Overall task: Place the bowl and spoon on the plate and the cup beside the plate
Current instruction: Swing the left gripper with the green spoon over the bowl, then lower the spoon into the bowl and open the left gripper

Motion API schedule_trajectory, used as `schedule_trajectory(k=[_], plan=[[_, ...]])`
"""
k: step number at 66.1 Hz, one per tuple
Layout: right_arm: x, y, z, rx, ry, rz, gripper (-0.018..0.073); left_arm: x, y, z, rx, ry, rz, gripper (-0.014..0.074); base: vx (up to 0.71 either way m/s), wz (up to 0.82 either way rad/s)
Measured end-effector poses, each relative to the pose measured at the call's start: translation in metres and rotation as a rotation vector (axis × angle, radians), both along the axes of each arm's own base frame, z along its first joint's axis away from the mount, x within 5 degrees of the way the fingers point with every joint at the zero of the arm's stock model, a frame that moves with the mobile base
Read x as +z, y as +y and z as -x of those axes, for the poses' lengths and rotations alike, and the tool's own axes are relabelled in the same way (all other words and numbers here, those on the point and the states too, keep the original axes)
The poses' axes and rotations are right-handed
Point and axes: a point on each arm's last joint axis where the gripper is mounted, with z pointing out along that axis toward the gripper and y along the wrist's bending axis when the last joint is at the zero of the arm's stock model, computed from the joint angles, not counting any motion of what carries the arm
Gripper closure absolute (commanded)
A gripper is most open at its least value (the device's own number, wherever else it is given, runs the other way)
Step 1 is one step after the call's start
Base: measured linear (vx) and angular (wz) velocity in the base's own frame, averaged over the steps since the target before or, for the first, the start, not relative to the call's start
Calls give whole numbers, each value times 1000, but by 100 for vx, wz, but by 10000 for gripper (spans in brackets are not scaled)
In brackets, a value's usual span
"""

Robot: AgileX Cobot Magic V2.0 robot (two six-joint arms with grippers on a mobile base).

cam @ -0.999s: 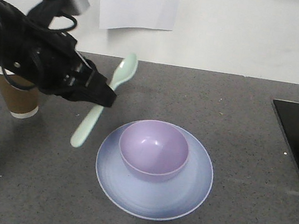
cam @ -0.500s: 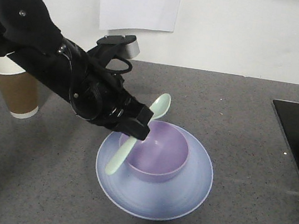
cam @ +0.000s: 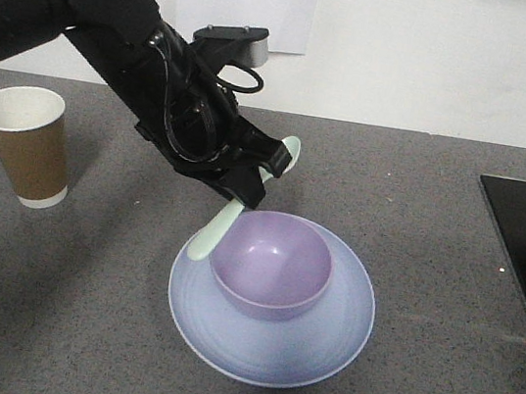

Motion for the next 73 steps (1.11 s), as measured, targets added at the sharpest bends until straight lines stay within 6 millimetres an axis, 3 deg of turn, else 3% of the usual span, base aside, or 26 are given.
schedule_trajectory(k=[26,46,59,73], plan=[[0,0,0,0,-6,-2,564,-29,-22,-5,-50,62,-61,603,0,0],[0,0,0,0,-6,-2,564,-35,-24,-7,-52,73,-70,596,0,0],[0,0,0,0,-6,-2,564,-35,-24,-7,-53,73,-71,551,0,0],[0,0,0,0,-6,-2,564,-35,-24,-7,-53,73,-71,432,0,0]])
